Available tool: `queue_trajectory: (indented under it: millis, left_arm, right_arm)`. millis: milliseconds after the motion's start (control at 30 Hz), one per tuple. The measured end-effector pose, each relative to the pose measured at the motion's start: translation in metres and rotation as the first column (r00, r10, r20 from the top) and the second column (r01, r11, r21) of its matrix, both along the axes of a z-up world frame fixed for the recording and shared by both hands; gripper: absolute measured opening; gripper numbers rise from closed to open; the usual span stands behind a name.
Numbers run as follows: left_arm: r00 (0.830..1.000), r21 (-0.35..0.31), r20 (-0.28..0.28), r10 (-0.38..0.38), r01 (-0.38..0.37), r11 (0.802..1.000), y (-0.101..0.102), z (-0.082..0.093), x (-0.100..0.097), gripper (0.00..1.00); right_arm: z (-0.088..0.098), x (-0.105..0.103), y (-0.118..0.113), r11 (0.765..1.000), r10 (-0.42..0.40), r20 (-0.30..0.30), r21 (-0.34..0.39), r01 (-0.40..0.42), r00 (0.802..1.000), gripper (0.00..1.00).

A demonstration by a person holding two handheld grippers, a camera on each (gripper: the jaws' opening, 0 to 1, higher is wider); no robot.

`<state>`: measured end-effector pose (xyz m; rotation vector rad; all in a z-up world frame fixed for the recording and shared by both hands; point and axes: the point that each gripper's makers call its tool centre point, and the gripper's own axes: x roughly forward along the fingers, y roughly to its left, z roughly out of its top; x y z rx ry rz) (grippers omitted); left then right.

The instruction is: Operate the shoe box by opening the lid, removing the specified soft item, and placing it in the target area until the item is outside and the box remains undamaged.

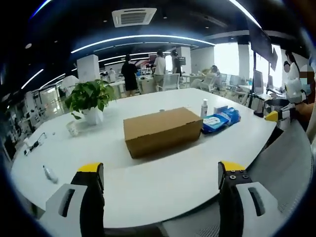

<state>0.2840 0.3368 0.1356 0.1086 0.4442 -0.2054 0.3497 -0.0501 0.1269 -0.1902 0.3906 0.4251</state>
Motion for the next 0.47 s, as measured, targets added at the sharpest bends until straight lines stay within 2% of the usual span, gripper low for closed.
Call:
queue_trajectory:
  millis: [100,367,467]
  left_arm:
    - [1.000,-0.002,0.012,-0.002,0.002,1.000,-0.0001,0.0032,0.0015,1.00]
    - [1.000,0.002,0.017,0.000,0.000,1.000,0.0026,0.0040,0.0022,1.00]
    - [1.000,0.007,0.014,-0.004,0.004,1.000,0.0022,0.0032,0.0022,1.00]
  right_arm:
    - [-0.0042,-0.0013,0.0006,1.000,0.000,-0.021,0.003,0.000,1.000,0.96]
    - [0.0046,0.0032,-0.0026,1.000,-0.013,0.010,0.007,0.013,1.000,0.96]
    - [0.0024,0.0033,-0.0026,1.000,-0.014,0.000,0.009,0.014,1.000,0.96]
